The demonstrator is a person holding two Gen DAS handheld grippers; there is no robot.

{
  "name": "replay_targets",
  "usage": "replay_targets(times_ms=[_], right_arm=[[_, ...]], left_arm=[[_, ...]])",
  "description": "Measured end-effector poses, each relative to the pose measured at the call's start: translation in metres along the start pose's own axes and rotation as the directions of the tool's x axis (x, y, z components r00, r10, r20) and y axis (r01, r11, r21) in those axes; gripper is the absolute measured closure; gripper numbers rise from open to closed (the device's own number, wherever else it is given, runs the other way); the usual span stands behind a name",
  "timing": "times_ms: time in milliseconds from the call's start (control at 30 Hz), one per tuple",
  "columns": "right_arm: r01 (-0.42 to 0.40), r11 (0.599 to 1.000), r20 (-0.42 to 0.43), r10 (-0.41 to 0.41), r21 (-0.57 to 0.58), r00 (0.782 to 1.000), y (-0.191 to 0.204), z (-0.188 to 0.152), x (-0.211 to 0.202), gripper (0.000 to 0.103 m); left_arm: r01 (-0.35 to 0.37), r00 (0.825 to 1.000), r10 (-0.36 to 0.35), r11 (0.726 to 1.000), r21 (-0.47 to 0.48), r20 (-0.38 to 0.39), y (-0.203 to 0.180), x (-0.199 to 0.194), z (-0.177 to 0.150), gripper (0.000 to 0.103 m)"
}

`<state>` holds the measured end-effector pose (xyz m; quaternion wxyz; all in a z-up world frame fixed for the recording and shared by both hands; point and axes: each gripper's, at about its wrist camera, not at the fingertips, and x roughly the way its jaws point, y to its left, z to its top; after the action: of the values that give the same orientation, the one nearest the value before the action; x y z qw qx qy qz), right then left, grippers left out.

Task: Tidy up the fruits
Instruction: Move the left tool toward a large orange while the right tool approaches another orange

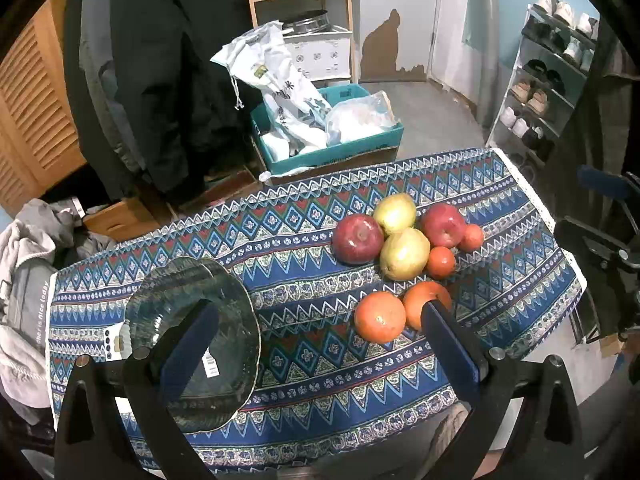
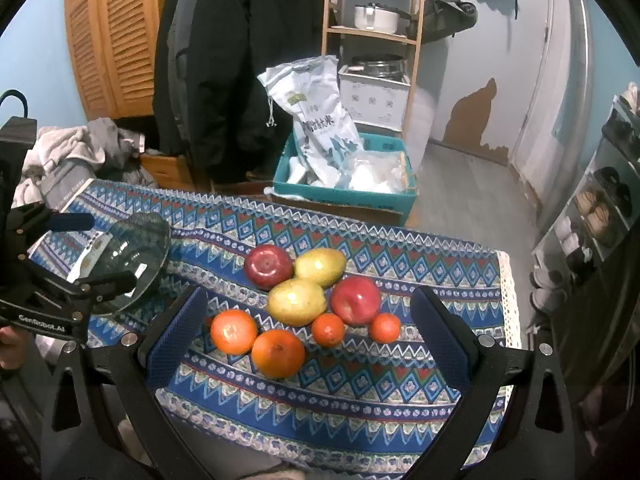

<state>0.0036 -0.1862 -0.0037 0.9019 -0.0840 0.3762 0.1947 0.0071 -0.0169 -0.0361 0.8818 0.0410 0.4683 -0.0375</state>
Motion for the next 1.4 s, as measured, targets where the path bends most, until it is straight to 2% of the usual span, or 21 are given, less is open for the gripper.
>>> replay_targets(times_ms=[200, 600, 700, 867, 1033, 1400], right_arm=[[0.013, 1.0, -0.034, -0.013, 0.004, 0.999, -0.008, -0.003, 0.007, 0.003], [0.053, 0.997, -0.117, -0.047, 0.055, 0.992, -0.041, -0.017, 0.031, 0.003], [0.068, 0.995, -0.155, -0.056, 0.077, 0.986, -0.053, -0.027, 0.042, 0.003], [0.089, 0.989, -0.226, -0.061, 0.116, 0.972, -0.073, -0.046, 0.063, 0.003], [0.117, 0.987, -0.289, -0.08, 0.112, 0.954, -0.081, -0.06, 0.085, 0.003], [0.116, 0.988, -0.344, -0.075, 0.102, 0.936, -0.088, -0.072, 0.113, 0.003]], left_arm=[[0.015, 0.999, -0.015, 1.0, -0.009, -0.04, -0.001, 0.016, -0.001, 0.001], [0.018, 0.989, -0.009, 0.998, 0.059, -0.15, -0.019, 0.072, -0.013, 0.001], [0.04, 0.982, -0.028, 0.997, 0.061, -0.185, -0.022, 0.085, -0.016, 0.001], [0.038, 0.974, -0.017, 0.995, 0.088, -0.224, -0.029, 0.105, -0.021, 0.001], [0.055, 0.96, -0.031, 0.995, 0.079, -0.278, -0.034, 0.128, -0.025, 0.001], [0.062, 0.943, -0.017, 0.99, 0.124, -0.332, -0.048, 0.164, -0.035, 0.001]])
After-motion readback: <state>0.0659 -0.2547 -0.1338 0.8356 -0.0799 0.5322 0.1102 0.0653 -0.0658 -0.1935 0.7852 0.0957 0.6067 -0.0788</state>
